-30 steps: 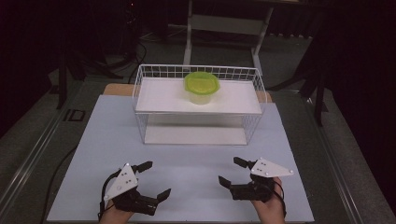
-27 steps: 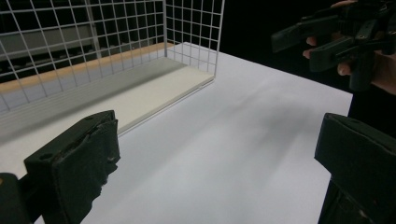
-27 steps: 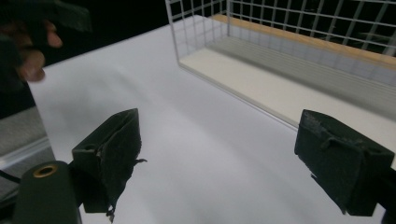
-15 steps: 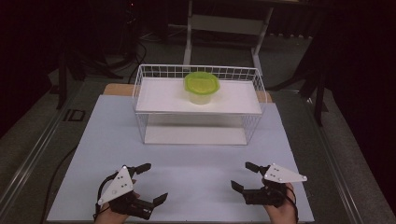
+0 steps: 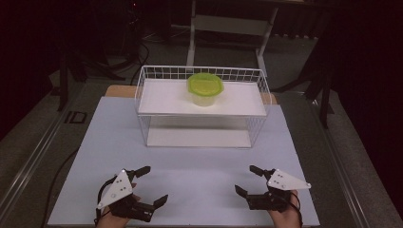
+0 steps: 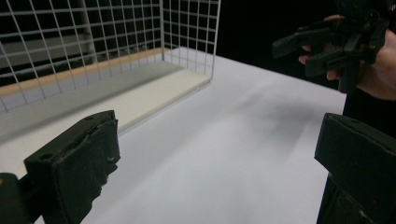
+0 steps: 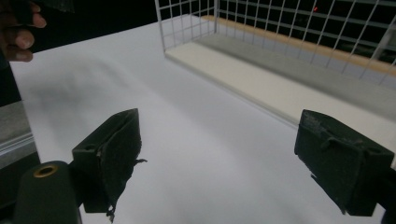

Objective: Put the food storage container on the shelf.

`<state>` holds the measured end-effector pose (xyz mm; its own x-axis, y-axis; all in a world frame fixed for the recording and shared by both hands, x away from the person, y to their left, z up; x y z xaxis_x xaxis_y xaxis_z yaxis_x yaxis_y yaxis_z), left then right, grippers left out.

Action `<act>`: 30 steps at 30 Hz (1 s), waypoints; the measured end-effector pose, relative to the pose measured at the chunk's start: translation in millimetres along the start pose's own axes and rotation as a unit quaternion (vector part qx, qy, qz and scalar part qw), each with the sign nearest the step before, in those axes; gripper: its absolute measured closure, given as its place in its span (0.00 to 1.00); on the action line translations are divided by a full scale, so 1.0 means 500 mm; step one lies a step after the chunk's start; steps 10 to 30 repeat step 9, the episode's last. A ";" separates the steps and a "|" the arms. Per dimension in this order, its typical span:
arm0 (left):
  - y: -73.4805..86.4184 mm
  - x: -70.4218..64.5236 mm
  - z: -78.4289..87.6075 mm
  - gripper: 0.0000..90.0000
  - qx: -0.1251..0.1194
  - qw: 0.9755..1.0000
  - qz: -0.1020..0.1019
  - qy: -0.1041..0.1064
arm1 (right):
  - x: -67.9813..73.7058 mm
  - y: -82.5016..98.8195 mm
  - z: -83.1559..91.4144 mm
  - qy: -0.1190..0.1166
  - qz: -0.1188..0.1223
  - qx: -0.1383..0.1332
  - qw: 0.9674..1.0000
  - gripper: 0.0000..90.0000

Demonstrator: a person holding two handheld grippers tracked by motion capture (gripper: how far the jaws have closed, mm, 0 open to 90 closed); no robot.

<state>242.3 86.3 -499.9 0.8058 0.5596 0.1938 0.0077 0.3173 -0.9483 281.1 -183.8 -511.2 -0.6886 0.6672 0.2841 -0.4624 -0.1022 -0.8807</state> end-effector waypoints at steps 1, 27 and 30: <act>0.002 -0.001 -0.002 0.01 0.003 1.000 -0.001 0.000 | -0.003 0.002 -0.002 0.003 0.002 0.001 1.000 0.16; 0.002 -0.015 -0.011 0.01 0.011 1.000 -0.017 0.004 | -0.009 0.015 -0.012 0.005 0.005 0.017 1.000 0.16; 0.002 -0.015 -0.011 0.01 0.011 1.000 -0.017 0.004 | -0.009 0.015 -0.012 0.005 0.005 0.017 1.000 0.16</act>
Point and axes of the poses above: each handheld gripper's, and its own axes: z roughly backward along the jaws, y roughly out of its underside, x roughly to its left, the point moved 10 cm from there along -z, roughly forward along the jaws, and after that the axes turned 15 degrees about -z, right-handed, at the moved point
